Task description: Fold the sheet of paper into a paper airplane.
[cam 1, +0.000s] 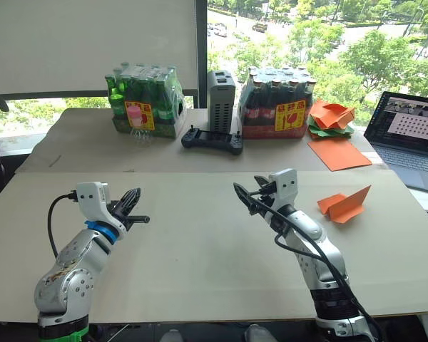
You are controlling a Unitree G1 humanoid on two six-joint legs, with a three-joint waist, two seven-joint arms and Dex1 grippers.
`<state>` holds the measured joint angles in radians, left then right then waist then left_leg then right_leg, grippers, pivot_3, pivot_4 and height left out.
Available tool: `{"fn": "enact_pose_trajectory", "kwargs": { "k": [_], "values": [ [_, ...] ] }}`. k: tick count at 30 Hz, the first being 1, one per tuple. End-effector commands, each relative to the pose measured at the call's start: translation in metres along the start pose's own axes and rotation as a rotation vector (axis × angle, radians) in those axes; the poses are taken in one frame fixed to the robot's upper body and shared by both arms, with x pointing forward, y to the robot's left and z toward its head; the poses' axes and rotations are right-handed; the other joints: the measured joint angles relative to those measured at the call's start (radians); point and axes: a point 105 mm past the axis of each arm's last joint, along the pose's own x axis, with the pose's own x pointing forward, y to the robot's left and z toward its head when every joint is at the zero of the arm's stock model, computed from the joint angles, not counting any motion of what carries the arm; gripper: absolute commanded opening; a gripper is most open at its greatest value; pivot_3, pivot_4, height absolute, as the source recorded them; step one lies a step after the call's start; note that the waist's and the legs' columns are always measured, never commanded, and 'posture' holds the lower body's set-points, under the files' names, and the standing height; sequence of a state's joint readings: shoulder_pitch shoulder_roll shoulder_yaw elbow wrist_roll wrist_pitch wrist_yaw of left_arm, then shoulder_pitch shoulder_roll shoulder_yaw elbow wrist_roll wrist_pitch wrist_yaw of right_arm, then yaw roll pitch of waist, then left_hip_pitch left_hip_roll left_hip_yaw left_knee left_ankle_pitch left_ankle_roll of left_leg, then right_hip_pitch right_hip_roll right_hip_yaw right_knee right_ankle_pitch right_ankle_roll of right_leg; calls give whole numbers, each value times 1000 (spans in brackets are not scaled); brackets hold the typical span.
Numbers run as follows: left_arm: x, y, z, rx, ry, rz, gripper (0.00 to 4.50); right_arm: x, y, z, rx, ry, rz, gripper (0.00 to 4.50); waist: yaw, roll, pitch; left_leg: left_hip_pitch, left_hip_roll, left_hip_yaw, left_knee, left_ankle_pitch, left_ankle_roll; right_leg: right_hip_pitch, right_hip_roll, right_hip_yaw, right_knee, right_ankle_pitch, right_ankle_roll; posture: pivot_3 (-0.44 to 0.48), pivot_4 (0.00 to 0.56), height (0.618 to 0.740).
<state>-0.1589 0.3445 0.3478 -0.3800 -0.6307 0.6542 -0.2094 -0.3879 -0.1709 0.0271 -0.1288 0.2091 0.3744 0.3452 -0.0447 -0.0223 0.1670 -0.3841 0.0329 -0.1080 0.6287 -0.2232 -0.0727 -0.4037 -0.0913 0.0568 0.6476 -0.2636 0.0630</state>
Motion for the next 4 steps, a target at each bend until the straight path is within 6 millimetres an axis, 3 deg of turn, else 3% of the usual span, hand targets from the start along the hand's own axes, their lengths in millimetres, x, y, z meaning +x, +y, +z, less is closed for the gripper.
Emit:
{"fn": "enact_pose_trajectory", "kwargs": {
  "k": [1,4],
  "values": [
    [-1,-4,15,13,-63,-24,0,-2,5,15,-20,-51,25,3629,0,0,0,0,0,0,0,0,0,0,0,0,0,0,0,0,150,740],
    [-1,-1,10,2,-29,-16,0,-4,8,13,-16,-44,42,3629,0,0,0,0,0,0,0,0,0,0,0,0,0,0,0,0,150,740]
  ]
}}
